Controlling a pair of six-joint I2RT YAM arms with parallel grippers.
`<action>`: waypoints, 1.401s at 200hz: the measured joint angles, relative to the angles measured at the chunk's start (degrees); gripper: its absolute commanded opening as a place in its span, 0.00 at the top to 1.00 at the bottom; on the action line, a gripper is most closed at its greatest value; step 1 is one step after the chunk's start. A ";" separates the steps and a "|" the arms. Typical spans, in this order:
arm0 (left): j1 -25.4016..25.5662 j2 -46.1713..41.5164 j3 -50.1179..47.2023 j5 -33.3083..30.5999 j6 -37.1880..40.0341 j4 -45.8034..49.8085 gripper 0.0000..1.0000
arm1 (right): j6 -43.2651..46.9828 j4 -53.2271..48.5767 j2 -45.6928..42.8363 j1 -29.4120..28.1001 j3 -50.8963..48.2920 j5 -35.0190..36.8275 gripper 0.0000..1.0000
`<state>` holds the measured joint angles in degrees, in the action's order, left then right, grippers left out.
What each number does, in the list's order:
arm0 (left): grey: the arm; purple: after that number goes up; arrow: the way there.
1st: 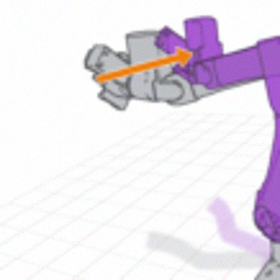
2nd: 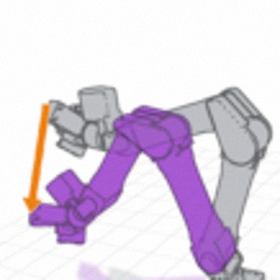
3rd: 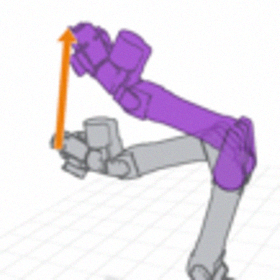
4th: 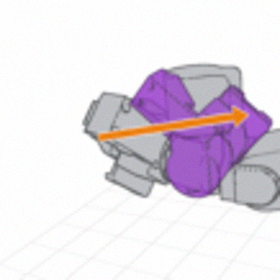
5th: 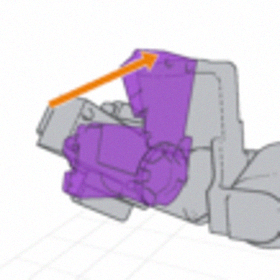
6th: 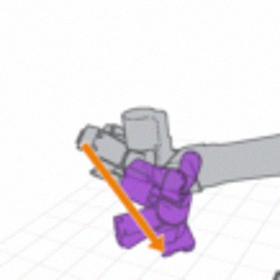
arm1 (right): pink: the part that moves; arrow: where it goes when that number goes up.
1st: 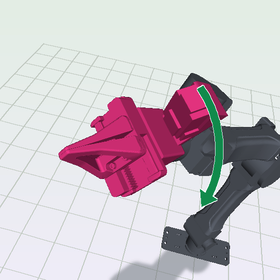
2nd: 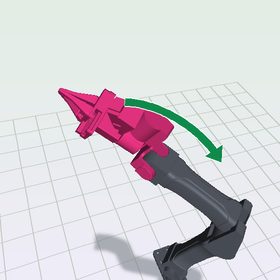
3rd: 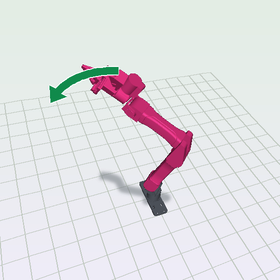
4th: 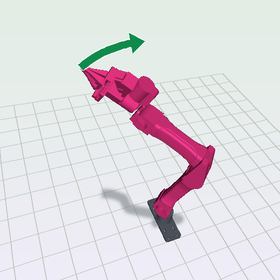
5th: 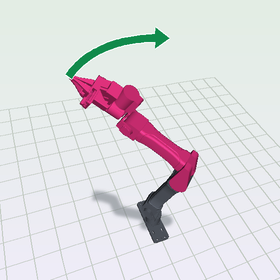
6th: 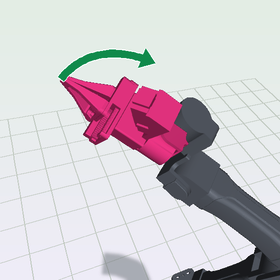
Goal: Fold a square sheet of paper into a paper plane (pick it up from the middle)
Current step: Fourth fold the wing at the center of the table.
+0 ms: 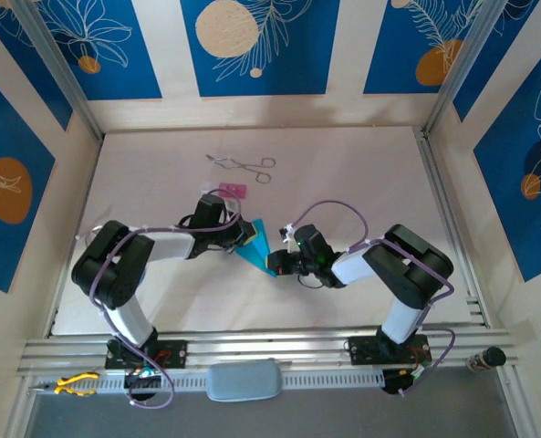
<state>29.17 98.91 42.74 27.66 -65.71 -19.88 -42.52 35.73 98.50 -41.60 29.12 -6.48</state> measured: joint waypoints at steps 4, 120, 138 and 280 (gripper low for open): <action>0.00 0.24 0.00 0.02 0.00 -0.15 0.98 | -0.02 0.00 0.00 0.00 0.00 0.00 0.94; 0.28 2.97 0.28 0.42 0.00 -0.72 0.96 | -1.51 -3.02 0.02 0.83 1.42 -1.49 0.94; 0.33 3.32 0.85 0.42 0.00 -0.70 0.96 | -1.53 -3.85 0.09 1.03 1.81 -1.90 0.95; 0.50 6.08 2.56 0.39 0.04 -0.44 0.97 | -1.60 -7.04 0.09 1.25 3.32 -2.47 0.95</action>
<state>29.67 104.99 45.30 28.05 -65.67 -20.32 -44.12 28.69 98.59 -40.36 32.45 -8.95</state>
